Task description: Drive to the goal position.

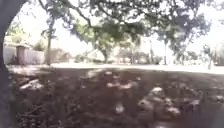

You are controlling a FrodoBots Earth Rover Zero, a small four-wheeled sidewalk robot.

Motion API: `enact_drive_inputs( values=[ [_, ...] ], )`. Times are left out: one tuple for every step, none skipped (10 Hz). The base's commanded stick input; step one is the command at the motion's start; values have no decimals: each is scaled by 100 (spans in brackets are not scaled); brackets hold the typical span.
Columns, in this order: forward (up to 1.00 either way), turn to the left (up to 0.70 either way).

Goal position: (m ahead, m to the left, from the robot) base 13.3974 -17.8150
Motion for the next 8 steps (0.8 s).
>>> enact_drive_inputs(
  values=[
    [70, 0],
    [70, 0],
    [70, -9],
    [70, -35],
    [70, -35],
    [70, -35],
    [70, -35],
    [70, -35]
  ],
)
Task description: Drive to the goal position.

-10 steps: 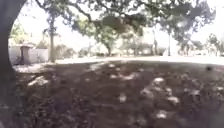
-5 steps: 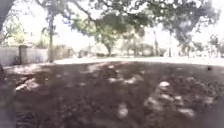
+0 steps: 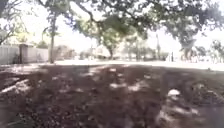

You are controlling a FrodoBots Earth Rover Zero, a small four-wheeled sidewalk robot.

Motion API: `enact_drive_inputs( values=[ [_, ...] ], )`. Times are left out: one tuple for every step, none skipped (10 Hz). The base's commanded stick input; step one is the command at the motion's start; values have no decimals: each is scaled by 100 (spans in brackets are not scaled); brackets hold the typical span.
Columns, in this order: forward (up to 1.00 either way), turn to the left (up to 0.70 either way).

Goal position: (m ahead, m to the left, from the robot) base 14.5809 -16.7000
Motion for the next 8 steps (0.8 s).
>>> enact_drive_inputs(
  values=[
    [70, -35],
    [70, -34],
    [70, -11],
    [70, -2],
    [70, 0],
    [70, 0],
    [70, 0],
    [70, 0]
  ],
)
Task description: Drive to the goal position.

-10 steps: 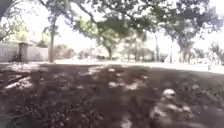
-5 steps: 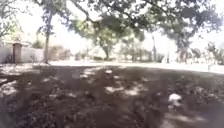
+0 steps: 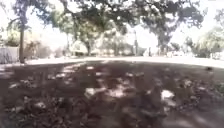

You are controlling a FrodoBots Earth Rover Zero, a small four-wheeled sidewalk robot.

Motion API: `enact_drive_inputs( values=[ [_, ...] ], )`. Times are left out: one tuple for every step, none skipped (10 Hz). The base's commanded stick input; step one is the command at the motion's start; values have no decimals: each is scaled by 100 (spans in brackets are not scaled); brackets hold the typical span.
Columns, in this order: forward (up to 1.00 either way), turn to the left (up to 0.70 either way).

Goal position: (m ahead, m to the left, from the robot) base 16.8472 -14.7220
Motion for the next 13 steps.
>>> enact_drive_inputs(
  values=[
    [70, 0],
    [70, 0],
    [70, 0],
    [70, 0],
    [70, 0],
    [70, 0],
    [70, 0],
    [70, 0],
    [70, 0],
    [70, 0],
    [70, 0],
    [70, 0],
    [70, 0]
  ],
)
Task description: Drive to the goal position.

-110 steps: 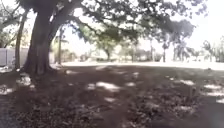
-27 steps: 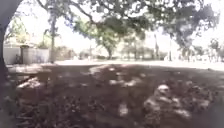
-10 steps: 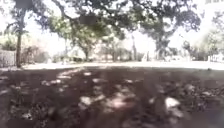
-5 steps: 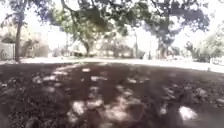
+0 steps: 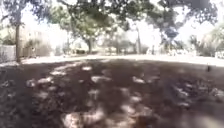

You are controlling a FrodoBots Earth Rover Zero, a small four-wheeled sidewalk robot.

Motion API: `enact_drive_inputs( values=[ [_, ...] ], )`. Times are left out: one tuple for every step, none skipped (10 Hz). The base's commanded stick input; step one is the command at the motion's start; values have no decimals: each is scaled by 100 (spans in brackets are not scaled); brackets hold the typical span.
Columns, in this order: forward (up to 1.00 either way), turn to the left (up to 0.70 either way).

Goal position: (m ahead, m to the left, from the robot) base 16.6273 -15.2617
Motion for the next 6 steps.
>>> enact_drive_inputs(
  values=[
    [70, 0],
    [70, 0],
    [70, 0],
    [70, 0],
    [70, 0],
    [70, 0]
  ],
)
